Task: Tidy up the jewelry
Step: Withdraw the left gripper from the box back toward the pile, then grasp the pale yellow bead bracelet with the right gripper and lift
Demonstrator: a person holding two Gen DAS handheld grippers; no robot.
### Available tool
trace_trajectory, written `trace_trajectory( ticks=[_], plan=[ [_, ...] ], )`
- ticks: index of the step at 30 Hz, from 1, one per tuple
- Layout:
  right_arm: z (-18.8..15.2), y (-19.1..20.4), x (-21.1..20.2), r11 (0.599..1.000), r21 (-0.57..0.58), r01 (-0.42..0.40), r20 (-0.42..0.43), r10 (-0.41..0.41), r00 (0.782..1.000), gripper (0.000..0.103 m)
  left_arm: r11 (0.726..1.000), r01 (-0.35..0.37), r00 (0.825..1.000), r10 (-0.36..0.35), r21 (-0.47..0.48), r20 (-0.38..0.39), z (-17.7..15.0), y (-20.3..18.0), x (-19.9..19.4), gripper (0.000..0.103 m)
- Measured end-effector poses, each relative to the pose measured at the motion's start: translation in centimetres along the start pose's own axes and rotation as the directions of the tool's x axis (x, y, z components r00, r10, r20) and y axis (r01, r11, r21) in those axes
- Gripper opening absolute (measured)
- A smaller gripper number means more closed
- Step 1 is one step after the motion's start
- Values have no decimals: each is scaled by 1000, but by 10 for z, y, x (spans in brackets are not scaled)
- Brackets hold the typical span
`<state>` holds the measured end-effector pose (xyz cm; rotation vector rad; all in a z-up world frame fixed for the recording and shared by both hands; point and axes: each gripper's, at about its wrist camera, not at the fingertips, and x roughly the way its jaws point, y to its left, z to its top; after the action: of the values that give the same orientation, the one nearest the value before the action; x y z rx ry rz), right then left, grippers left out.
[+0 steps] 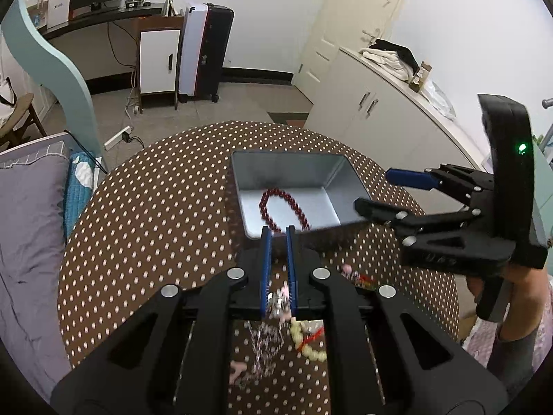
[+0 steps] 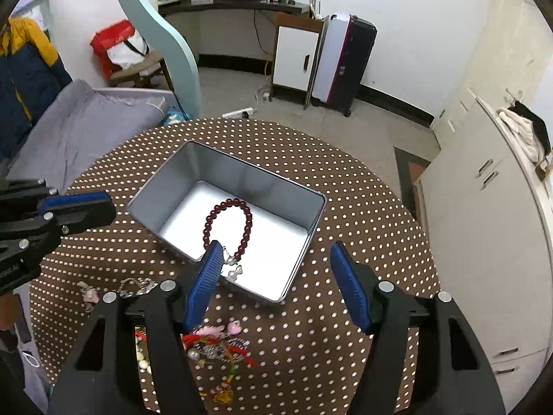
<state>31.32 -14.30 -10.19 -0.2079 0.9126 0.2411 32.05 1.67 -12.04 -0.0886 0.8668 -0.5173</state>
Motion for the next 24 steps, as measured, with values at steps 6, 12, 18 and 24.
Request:
trace_trajectory(
  ticks=[6, 12, 18, 24],
  plan=[
    [-43, 9, -25, 999, 4, -47, 87, 47, 995, 61, 1000, -2, 1000, 2, 4, 6, -35, 5, -14, 16],
    [-85, 36, -30, 995, -42, -86, 115, 90, 989, 47, 998, -17, 997, 22, -67, 69, -77, 13, -32, 72],
    [-103, 58, -16, 993, -63, -104, 84, 109, 990, 32, 991, -31, 994, 44, -132, 97, -104, 21, -43, 72],
    [-98, 67, 2, 996, -82, -44, 72, 50, 996, 23, 988, -69, 990, 84, -136, 109, -122, 24, -52, 72]
  ],
)
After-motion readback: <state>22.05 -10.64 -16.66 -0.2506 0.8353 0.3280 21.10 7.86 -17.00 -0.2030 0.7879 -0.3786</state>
